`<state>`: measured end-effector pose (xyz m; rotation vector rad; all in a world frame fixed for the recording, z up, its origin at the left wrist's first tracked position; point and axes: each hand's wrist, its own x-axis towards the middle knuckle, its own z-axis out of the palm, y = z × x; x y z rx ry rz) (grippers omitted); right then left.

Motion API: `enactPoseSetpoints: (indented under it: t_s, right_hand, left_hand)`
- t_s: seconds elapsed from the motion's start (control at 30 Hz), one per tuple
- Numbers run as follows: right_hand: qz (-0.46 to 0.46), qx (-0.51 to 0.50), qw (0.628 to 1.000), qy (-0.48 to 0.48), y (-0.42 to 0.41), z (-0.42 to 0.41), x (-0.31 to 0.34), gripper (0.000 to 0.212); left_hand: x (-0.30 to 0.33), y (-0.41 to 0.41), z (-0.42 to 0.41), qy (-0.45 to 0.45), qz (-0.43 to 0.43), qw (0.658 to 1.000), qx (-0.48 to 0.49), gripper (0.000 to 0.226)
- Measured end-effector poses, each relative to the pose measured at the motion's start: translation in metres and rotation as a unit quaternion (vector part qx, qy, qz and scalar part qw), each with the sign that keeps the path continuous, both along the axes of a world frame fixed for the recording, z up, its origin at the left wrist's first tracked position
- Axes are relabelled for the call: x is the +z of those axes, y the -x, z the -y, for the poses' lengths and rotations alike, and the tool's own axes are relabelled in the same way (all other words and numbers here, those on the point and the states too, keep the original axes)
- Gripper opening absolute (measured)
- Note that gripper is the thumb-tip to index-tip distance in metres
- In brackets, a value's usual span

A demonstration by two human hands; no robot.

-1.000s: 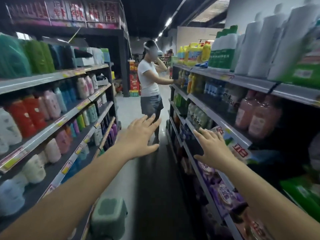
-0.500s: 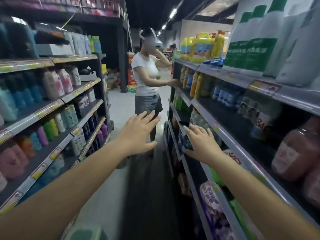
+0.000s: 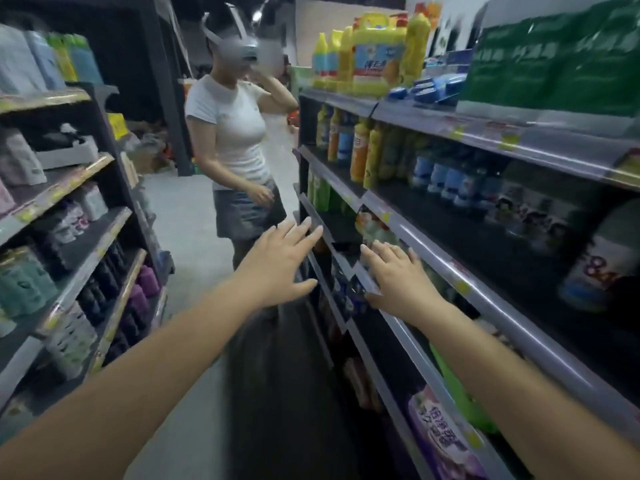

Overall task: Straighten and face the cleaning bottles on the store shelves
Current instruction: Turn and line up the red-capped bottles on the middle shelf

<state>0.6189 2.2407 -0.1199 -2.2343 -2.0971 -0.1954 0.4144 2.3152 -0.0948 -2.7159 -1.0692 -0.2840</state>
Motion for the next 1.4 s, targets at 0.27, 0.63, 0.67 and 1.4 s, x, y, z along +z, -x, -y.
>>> enactPoseSetpoints:
  t_s: [0.27, 0.63, 0.67, 1.4]
  right_hand:
    - [-0.058, -0.117, 0.991, 0.019, -0.041, -0.047, -0.031, 0.082]
    - [-0.045, -0.178, 0.981, 0.064, -0.092, -0.055, -0.114, 0.078]
    - [-0.051, -0.186, 0.979, 0.065, -0.094, -0.055, -0.121, 0.078]
    - [-0.140, -0.456, 0.876, 0.071, -0.096, -0.098, -0.187, 0.082]
  left_hand:
    - [-0.031, -0.063, -0.104, 0.066, -0.009, 0.994, -0.092, 0.084]
    - [-0.110, -0.169, -0.132, 0.060, -0.060, 0.972, -0.220, 0.076]
    - [-0.118, -0.176, -0.131, 0.060, -0.069, 0.969, -0.229, 0.077]
    - [-0.227, -0.260, -0.201, 0.162, -0.175, 0.863, -0.446, 0.085]
